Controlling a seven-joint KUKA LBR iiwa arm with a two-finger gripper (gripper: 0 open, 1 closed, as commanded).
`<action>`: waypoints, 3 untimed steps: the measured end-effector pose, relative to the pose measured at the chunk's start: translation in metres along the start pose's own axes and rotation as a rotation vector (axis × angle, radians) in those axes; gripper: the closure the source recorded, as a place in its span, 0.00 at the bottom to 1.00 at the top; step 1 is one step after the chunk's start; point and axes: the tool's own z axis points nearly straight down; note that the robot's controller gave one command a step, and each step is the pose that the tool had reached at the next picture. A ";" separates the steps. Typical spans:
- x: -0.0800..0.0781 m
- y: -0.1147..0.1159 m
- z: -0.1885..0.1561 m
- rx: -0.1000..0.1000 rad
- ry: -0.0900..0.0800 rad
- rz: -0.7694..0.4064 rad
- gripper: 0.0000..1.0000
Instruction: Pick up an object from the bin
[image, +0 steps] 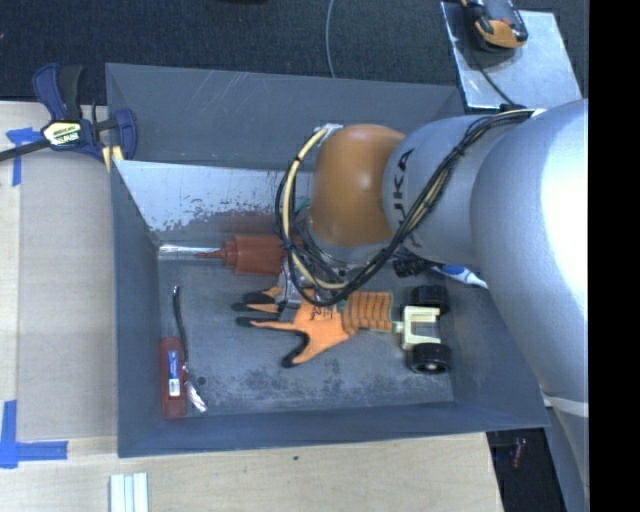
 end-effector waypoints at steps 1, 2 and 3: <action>-0.006 0.003 0.001 0.002 0.018 0.033 1.00; -0.006 0.003 0.001 0.002 0.019 0.035 1.00; -0.007 0.003 0.001 0.002 0.024 0.042 1.00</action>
Offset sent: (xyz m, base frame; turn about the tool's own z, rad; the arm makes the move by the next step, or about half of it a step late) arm 0.0042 0.0022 -0.0024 0.0307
